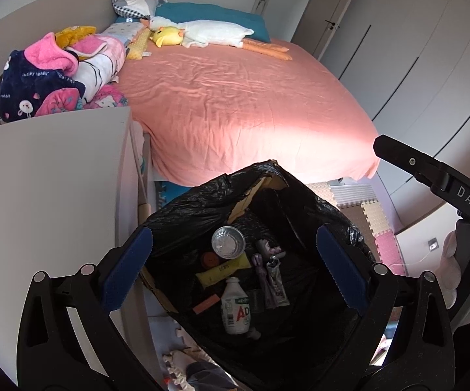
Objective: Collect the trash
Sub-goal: 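Open the left tool over the bag while the right tool releases the purple bag, then move both open tools back over the white box and cotton on the desk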
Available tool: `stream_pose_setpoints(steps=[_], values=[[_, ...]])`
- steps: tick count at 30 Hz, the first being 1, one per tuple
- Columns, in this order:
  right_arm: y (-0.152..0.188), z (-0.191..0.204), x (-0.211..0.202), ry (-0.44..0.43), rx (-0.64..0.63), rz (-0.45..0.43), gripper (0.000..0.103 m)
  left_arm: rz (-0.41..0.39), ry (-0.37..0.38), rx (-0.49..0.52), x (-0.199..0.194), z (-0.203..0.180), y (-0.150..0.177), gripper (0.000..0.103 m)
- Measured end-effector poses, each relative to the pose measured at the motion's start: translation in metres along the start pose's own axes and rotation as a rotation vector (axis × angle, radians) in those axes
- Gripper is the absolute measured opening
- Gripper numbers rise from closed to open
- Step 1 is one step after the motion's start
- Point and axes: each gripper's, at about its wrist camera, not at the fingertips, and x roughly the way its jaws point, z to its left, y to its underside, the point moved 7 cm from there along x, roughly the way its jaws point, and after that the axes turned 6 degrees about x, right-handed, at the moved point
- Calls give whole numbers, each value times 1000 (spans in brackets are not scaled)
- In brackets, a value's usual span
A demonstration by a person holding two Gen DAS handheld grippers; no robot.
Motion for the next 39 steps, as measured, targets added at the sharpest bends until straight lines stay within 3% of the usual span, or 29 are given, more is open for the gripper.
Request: stream_pose_setpoints(steps=[13,39], values=[[9,50,15,-73,-81,45,63,-6,-85,-57,-19,43,16,97],[51,206,55,-261,-314,171,65,-37,-277,-245,-77,165,77,97]])
